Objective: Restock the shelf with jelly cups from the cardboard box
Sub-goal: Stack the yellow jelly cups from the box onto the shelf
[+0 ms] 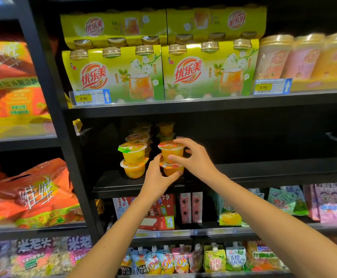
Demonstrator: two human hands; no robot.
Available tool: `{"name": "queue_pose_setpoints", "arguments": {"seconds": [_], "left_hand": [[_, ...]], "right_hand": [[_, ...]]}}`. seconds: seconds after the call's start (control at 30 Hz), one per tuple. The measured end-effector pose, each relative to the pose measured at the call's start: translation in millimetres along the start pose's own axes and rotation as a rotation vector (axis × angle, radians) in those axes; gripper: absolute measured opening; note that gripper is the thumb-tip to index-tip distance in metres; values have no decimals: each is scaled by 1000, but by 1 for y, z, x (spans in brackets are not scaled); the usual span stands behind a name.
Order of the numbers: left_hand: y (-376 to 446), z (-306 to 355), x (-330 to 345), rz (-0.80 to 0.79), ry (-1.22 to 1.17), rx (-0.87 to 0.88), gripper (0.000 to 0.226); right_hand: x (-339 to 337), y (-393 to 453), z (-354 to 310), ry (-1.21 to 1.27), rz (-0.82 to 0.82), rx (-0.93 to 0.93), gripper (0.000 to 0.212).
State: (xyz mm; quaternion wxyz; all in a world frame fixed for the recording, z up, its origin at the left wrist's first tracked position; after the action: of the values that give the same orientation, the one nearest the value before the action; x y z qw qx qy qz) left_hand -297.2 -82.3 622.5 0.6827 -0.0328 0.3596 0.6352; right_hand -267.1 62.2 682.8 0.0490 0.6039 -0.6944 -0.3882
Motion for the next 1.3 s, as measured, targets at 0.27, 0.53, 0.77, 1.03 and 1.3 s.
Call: {"name": "queue_pose_setpoints", "arguments": {"seconds": [0.27, 0.53, 0.77, 1.03, 1.3], "left_hand": [[-25, 5, -26, 59, 205, 64, 95], [-56, 27, -21, 55, 536, 434, 67], [-51, 22, -9, 11, 586, 489, 68], [-23, 14, -7, -6, 543, 440, 64], [15, 13, 1, -33, 524, 331, 59]], "right_hand": [[-32, -18, -6, -125, 30, 20, 68], [-17, -60, 2, -438, -67, -223, 40], [-3, -58, 12, -531, -204, -244, 46], [1, -37, 27, -525, -251, -184, 49], [6, -3, 53, -578, -247, -100, 47]]}}
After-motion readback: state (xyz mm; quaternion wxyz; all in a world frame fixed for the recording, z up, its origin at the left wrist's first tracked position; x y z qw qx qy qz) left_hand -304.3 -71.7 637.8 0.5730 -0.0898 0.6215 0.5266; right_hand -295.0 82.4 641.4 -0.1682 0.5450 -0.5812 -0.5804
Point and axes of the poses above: each hand's wrist, its own y-axis towards the middle knuckle, its own x-axis out of the palm, z = x × y, the point moved 6 cm from there along y, towards the middle knuckle, and after that the axes turned 4 degrees about y, right-handed, at the moved point
